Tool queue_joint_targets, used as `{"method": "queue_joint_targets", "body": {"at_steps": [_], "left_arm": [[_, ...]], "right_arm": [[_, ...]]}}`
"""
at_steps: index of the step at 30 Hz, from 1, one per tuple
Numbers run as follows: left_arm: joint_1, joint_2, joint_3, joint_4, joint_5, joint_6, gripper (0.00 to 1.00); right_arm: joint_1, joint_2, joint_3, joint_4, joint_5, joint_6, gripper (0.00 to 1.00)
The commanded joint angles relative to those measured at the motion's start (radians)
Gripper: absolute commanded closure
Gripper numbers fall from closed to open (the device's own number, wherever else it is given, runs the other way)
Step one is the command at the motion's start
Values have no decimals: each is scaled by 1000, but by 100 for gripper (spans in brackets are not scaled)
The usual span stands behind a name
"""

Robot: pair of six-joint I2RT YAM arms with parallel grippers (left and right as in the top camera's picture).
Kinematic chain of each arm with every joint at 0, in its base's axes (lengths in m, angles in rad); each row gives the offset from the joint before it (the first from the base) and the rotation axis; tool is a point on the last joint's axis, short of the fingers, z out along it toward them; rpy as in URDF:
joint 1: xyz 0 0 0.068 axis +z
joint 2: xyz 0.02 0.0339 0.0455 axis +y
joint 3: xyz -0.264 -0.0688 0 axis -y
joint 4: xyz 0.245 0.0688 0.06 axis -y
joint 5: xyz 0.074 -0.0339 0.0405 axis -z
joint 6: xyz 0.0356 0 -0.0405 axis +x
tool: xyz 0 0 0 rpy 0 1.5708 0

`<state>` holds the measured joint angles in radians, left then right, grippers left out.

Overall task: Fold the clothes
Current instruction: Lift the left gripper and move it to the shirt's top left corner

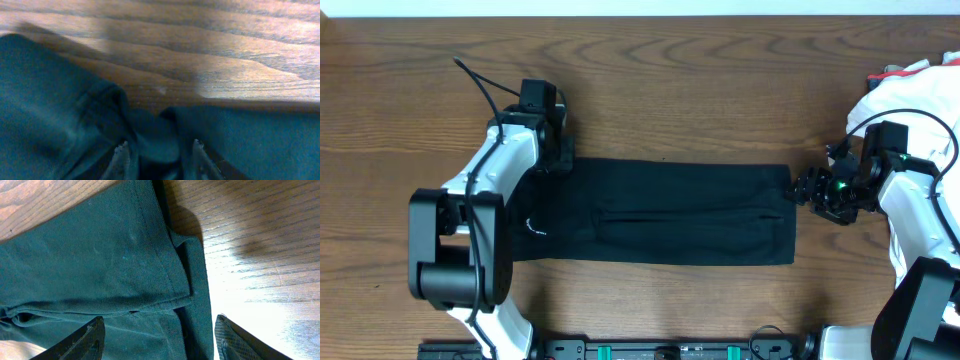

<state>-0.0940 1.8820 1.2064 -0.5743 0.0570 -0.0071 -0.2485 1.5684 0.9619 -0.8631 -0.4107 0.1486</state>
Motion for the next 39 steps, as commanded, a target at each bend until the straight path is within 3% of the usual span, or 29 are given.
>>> {"method": "queue_joint_targets", "body": {"at_steps": [1,2,12,21,22,24,26,33,39], "left_arm": [[4,14,-5,5,21,6,86],[5,12,-2,4,21,6,94],[35,-135,22,-57,-195,-58,94],[92,-163,19,-126,-208,-58,94],[95,-159,15,-126,-206,-58,93],[96,-155,6,-103,-201,-58,67],[96,-149,-5,-58,-192,-56,54],[96,-63,-12,93,-13,8,45],[96,13,-12,153,18,11,46]], "right_arm": [[-6,-20,7,2,-8,0,32],[-6,-20,7,2,-8,0,32],[-6,-20,7,2,-8,0,32],[-6,-20,7,2,-8,0,32],[-6,-20,7,3,-8,0,32],[-6,-20,7,3,-8,0,32],[-6,-20,7,5,-8,0,32],[-6,-20,7,7,-8,0,32],[-6,-20,7,10,-8,0,32]]}}
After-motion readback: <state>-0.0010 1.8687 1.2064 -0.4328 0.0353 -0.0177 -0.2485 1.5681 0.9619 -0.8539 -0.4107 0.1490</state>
